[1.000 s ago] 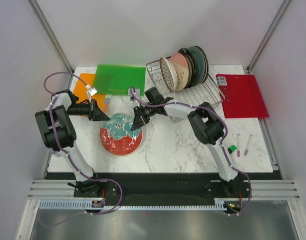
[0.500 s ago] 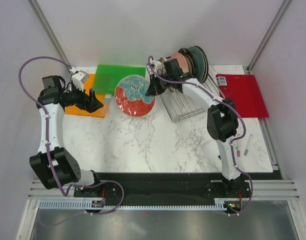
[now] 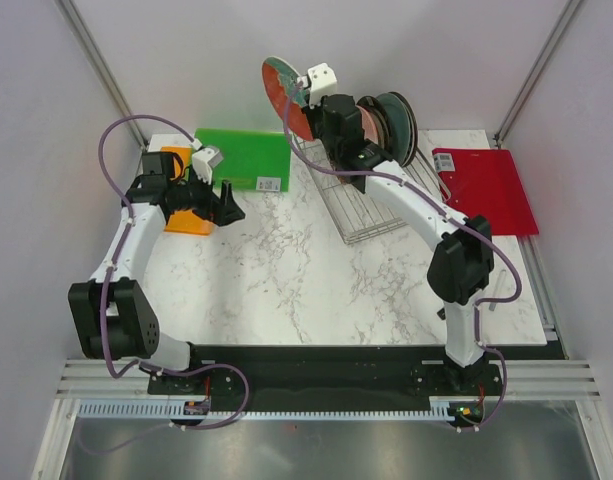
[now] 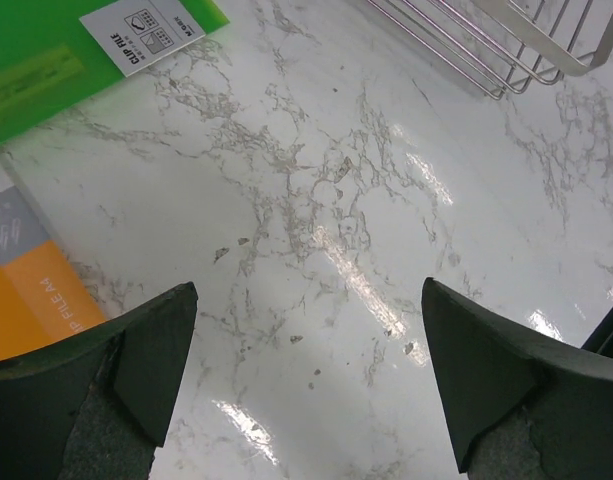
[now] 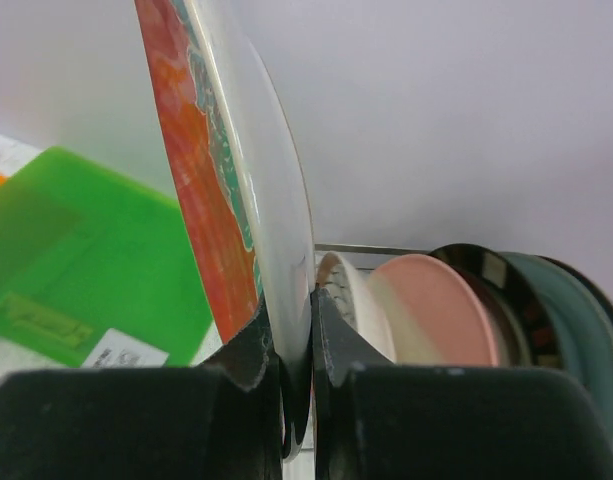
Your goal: Load the plates into the dish rack
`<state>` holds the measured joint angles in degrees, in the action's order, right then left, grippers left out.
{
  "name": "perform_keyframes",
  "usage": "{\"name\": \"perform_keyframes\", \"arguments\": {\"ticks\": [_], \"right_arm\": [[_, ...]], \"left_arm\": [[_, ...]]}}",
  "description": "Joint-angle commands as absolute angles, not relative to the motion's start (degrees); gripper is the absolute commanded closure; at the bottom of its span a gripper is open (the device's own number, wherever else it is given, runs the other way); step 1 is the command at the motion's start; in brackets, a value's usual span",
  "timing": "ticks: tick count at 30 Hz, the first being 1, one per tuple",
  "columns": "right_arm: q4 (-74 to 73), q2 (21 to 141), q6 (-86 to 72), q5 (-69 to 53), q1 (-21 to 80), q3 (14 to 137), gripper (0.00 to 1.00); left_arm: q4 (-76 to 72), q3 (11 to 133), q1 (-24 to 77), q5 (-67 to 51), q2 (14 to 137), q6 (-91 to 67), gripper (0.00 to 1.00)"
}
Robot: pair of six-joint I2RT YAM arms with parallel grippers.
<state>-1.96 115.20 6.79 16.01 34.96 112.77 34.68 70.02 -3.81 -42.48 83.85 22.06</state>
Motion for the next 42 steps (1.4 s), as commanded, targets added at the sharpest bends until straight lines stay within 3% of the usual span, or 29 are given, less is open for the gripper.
{"name": "perform_keyframes", "arguments": {"ticks": [1,5,19,42], "right_arm": [[18.5,112.4,18.7,33.6,37.3,112.1,1.0],[12.8,114.4,18.9,36.8,37.4,116.4,1.0],[9.4,113.4,22.1,38.8,37.0,110.0,1.0],[0.4,118.3,13.2,40.9,36.5,112.1,1.0]], "left_arm": [[24.6,69.1,-3.5,-40.7,83.8,11.6,0.0],[23.8,68.6,-3.4,-41.5,85.0,10.5,0.0],[22.9,68.2,-3.5,-44.9,87.3,10.6,0.0],[21.6,63.5,-3.5,-45.1,85.1,10.1,0.0]]}}
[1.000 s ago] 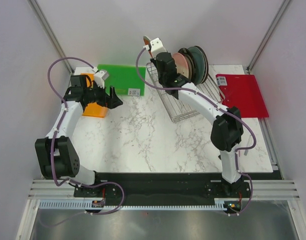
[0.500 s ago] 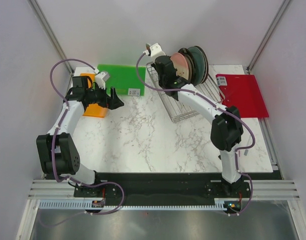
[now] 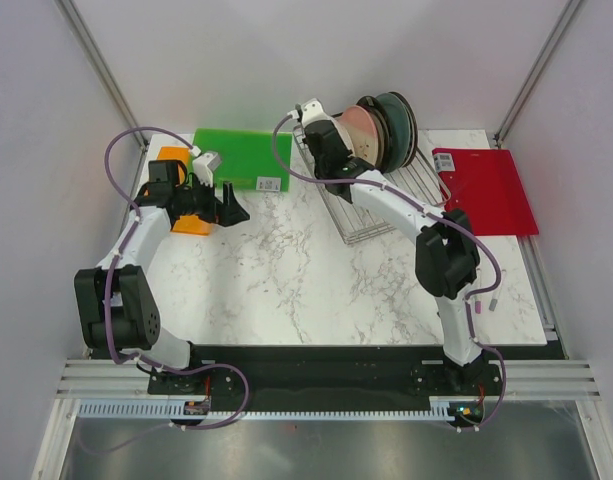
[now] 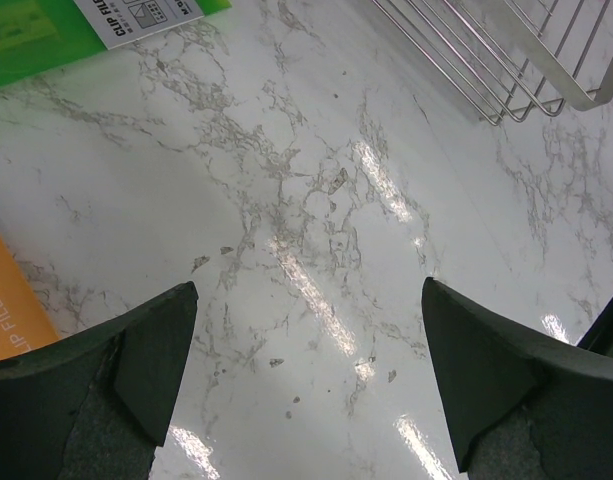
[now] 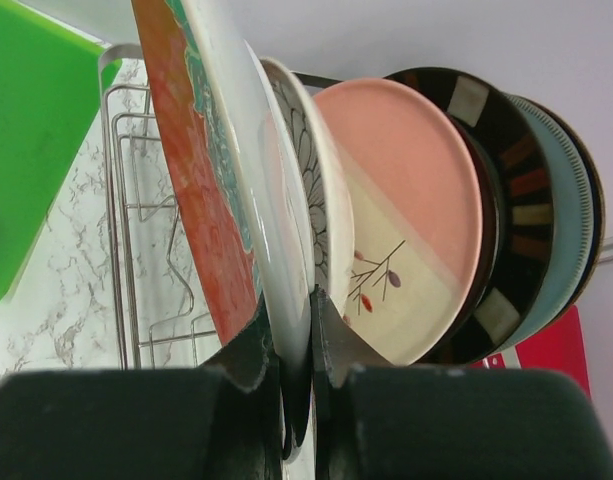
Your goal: Load the plates into the dish rack
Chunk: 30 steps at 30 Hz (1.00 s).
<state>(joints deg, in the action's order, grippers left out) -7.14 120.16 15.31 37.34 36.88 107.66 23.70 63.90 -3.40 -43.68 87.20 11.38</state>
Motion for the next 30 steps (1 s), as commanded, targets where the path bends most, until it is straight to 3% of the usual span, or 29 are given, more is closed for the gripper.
{"name": "perform_keyframes", "arguments": {"ticks": [1,18,21,23,30], "right_arm": [[0.1,118.4,12.7,40.9,36.6,112.1,1.0],[-4.8,121.2,7.6,41.7,36.6,111.3,1.0],[-4.8,122.8,8.1,42.0,36.3,112.7,0.87],[-5.0,123.7,8.3,42.4,36.3,113.6,0.86],[-4.2,123.7,8.8,43.1,35.7,113.7,0.66]], "left_arm": [[21.5,63.6,-3.5,-44.9,85.0,10.0,0.0],[21.4,63.4,-3.4,-45.3,86.0,9.9,0.0],[21.4,63.5,-3.5,-45.4,86.0,9.8,0.0],[21.4,63.6,-3.4,-45.3,85.8,9.8,0.0],[21.3,63.2,-3.5,-45.4,85.6,9.6,0.0]]}}
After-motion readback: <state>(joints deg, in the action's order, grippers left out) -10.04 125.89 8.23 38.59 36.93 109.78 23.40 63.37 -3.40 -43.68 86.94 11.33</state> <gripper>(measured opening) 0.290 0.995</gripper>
